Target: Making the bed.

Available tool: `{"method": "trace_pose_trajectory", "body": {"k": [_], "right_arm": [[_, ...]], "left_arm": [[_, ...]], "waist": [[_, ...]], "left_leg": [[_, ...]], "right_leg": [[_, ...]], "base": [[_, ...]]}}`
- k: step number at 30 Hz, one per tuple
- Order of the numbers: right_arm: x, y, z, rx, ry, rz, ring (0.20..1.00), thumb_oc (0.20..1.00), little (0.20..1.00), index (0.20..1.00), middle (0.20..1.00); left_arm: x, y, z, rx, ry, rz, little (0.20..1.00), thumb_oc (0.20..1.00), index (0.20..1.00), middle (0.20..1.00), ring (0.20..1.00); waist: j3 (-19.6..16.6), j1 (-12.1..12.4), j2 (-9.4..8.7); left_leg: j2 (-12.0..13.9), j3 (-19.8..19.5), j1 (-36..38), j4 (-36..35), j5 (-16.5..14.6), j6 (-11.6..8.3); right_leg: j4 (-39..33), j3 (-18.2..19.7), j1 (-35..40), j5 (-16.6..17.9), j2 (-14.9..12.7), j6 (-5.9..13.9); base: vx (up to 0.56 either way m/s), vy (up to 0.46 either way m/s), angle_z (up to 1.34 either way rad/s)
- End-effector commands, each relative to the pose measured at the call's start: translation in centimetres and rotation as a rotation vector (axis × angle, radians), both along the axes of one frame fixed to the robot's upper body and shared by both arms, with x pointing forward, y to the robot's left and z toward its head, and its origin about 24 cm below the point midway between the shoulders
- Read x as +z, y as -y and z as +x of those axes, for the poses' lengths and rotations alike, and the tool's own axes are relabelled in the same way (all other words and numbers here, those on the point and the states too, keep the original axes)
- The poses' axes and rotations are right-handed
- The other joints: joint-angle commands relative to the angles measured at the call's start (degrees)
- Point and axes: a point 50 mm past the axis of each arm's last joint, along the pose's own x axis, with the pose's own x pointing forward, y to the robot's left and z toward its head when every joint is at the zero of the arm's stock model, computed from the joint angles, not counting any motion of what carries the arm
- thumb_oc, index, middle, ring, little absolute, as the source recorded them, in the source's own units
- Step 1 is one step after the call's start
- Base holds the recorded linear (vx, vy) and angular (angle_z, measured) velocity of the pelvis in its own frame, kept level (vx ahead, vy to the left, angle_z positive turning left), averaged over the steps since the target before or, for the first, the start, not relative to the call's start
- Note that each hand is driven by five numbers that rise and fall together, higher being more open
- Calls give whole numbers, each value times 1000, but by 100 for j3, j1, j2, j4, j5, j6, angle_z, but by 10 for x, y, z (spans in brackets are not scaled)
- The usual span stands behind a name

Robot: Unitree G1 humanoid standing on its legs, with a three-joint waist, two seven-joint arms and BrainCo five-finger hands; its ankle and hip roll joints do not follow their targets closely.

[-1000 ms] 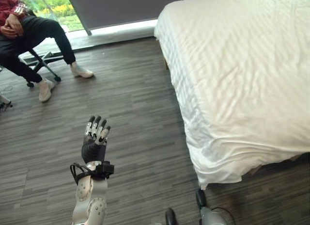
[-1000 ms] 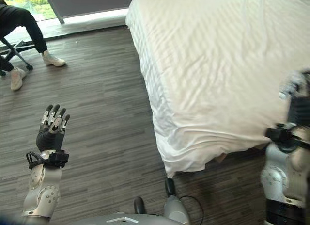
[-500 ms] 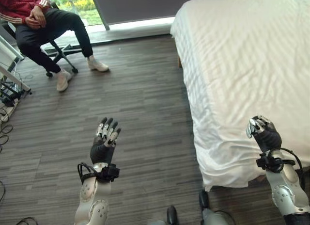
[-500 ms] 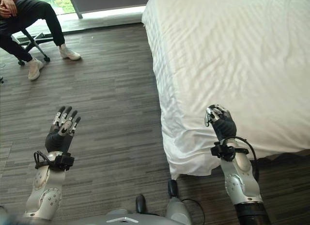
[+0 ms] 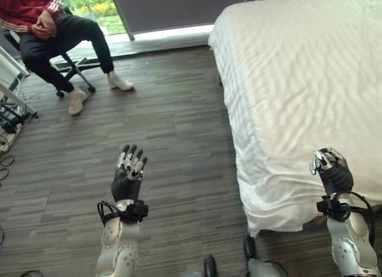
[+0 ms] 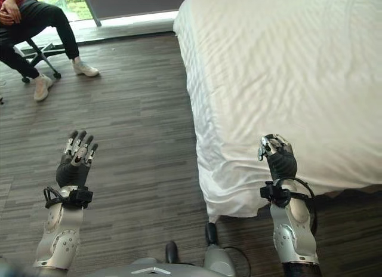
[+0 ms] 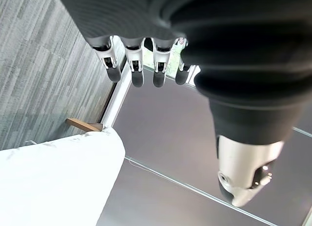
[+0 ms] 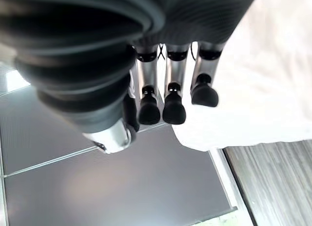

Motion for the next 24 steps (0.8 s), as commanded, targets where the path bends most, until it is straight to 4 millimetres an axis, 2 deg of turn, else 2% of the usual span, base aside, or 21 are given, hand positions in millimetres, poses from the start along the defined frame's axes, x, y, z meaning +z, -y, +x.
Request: {"method": "trace_pose_trajectory", "body": {"k": [1,3,4,5,6,7,8,9,11,14,16,18,20,24], "right_arm": [[30,18,-12,-110,151,-86,200,200,200,200,200],[30,18,-13,-110,151,-86,200,200,200,200,200],[33,24,-15,-157,165,-96,200,200,200,200,200],[34,23,-14,-179,184,-71,200,200,200,200,200],[34,23,-14,-179,185,-71,482,482,482,482,482],[32,22,-15,-187,188,-35,1000,1000,1000,1000,1000],[32,22,-15,-187,189,-34,1000,1000,1000,1000,1000],[33,18,-13,-180,193,-33,1000,1000,1000,1000,1000],[33,13,-10,-168,191,-41,1000,1000,1000,1000,1000],[33,10,-4,-162,194,-39,1000,1000,1000,1000,1000],[33,7,-1,-146,194,-30,1000,1000,1000,1000,1000],[36,7,-2,-140,201,-45,1000,1000,1000,1000,1000],[36,12,-4,-143,189,-58,1000,1000,1000,1000,1000],[22,13,-4,-132,116,-56,1000,1000,1000,1000,1000]], "left_arm": [[21,-13,4,35,106,85,1000,1000,1000,1000,1000],[21,-12,5,35,106,85,1000,1000,1000,1000,1000],[27,-15,8,34,115,148,1000,1000,1000,1000,1000],[34,-14,14,18,130,190,1000,1000,1000,1000,1000],[34,-14,14,17,130,190,1000,1000,1000,1000,1000],[37,-12,19,-2,134,224,1000,1000,1000,1000,1000],[37,-12,19,-2,134,224,1000,1000,1000,1000,1000],[40,-11,22,-5,138,227,1000,1000,1000,1000,1000],[41,-12,21,3,147,213,1000,1000,1000,1000,1000],[42,-12,19,12,154,204,1000,1000,1000,1000,1000],[39,-14,16,16,142,204,1000,1000,1000,1000,1000],[35,-15,14,22,124,195,1000,1000,1000,1000,1000],[30,-14,10,12,103,182,1000,1000,1000,1000,1000],[21,-9,9,-6,72,155,1000,1000,1000,1000,1000]], "waist": [[-318,-113,-48],[-317,-84,-51],[-143,-155,-57],[13,-175,-74],[12,-175,-74],[102,-185,18],[111,-204,15],[115,-161,63],[60,-143,57],[-26,-80,-18],[-207,33,-136],[-326,65,-189],[-413,41,-192],[-429,27,-187]], "left_leg": [[-140,-63,-8,546,-680,14],[-139,-37,-6,548,-685,16],[-174,246,-89,531,-664,82],[-136,421,-276,652,-635,105],[-135,420,-281,659,-638,105],[-20,454,-330,757,-609,123],[-23,433,-325,767,-617,120],[62,557,-328,788,-611,135],[76,652,-267,754,-632,132],[60,755,-291,786,-631,96],[64,833,-329,759,-582,-29],[69,829,-359,695,-475,-119],[85,812,-347,670,-436,-180],[106,721,-330,709,-421,-213]], "right_leg": [[71,232,69,-72,231,161],[71,258,65,-65,236,164],[108,288,-249,411,243,390],[289,186,-453,393,190,467],[301,185,-461,386,191,467],[1014,-388,-439,-290,119,229],[1088,-408,-458,-345,111,223],[1825,-1130,-349,-857,-76,22],[2375,-1695,-119,-1237,-254,-72],[2436,-1917,121,-1318,-300,-46],[1285,-1867,632,-1357,-70,-90],[763,-1744,735,-1261,63,-150],[540,-1797,858,-1223,111,-190],[497,-1893,968,-1242,122,-261]], "base": [[-93,146,-38],[-158,98,-50],[-436,115,-63],[-436,115,-68],[-326,36,-87],[-122,18,-77],[-195,27,-45],[-85,2,-25],[-64,-21,-36],[-27,-87,-49],[-18,-193,-22],[-30,-214,-42],[12,-184,-12],[14,-99,18]]}}
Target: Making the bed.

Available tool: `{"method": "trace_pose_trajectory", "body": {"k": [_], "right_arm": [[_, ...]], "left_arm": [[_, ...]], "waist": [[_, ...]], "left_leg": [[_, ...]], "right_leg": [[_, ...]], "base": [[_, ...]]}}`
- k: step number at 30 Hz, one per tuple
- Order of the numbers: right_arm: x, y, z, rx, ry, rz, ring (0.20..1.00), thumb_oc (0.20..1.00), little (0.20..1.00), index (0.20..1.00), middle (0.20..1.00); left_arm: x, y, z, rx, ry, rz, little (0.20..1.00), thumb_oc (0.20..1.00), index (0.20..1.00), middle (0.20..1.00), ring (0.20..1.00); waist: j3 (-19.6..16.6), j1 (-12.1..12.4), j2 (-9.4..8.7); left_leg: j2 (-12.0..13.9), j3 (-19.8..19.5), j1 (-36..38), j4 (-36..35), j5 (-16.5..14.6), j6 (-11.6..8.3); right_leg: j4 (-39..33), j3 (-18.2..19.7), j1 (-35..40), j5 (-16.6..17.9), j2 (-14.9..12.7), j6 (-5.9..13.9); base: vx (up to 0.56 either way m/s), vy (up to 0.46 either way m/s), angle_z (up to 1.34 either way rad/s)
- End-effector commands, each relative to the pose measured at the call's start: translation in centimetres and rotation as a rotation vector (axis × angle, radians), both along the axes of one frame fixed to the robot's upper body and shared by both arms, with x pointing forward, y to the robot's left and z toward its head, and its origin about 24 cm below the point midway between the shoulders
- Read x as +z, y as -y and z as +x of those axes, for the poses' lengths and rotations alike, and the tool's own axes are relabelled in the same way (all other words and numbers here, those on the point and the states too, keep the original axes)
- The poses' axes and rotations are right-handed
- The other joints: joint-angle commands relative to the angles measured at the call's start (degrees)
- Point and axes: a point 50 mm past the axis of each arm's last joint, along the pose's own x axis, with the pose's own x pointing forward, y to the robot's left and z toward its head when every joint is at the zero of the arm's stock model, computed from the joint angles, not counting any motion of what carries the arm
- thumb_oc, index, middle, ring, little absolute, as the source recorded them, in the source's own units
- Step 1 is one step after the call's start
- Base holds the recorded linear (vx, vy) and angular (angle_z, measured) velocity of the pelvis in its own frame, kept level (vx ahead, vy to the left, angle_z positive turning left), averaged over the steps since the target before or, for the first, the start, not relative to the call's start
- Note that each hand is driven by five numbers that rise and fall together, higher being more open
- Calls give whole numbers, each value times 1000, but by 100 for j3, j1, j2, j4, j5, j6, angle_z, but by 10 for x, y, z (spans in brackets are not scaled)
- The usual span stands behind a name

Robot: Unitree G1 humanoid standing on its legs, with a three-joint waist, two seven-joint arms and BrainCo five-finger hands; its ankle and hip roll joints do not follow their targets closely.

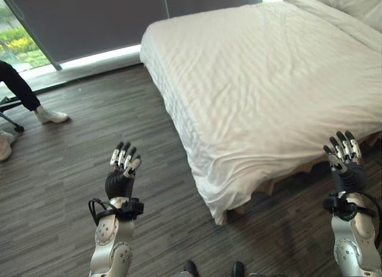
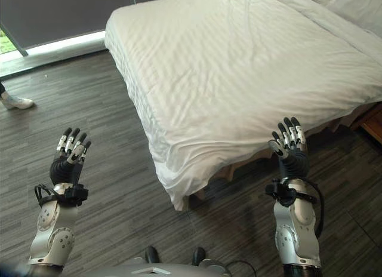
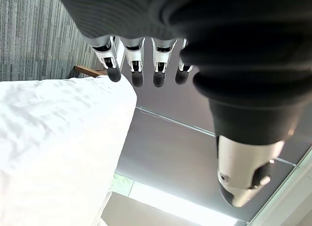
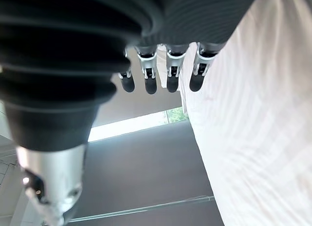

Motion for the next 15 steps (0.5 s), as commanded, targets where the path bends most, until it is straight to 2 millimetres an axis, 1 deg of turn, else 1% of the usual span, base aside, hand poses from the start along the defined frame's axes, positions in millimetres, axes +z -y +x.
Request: {"method": "trace_pose_trajectory", "body": {"k": [1,3,10,12,15], "right_arm": [[12,1,4,3,75,-24,1000,1000,1000,1000,1000],[6,0,5,7,43,-26,1000,1000,1000,1000,1000],[1,-7,6,10,41,-5,1000,1000,1000,1000,1000],[4,-7,5,0,48,-29,1000,1000,1000,1000,1000],[7,-1,3,-37,54,-46,1000,1000,1000,1000,1000]], "left_arm": [[22,-5,9,-25,94,71,1000,1000,1000,1000,1000],[18,-4,8,-29,73,75,1000,1000,1000,1000,1000],[13,-2,7,-26,49,71,1000,1000,1000,1000,1000],[12,-2,5,-20,47,76,1000,1000,1000,1000,1000],[11,-2,4,-24,41,82,1000,1000,1000,1000,1000]], "waist": [[-224,23,-24],[-280,47,2],[-318,84,32],[-327,93,37],[-341,95,50]], "left_leg": [[-589,-477,-8,181,-546,97],[-596,-533,27,171,-556,90],[-608,-601,86,155,-564,79],[-611,-617,106,128,-571,76],[-609,-637,102,106,-582,80]], "right_leg": [[490,142,-102,-464,-88,110],[464,125,-49,-493,-84,89],[418,98,39,-518,-64,73],[379,104,60,-507,-57,81],[390,106,36,-510,-53,94]], "base": [[50,-45,14],[47,-35,18],[14,-5,13],[23,10,7],[12,5,1]]}}
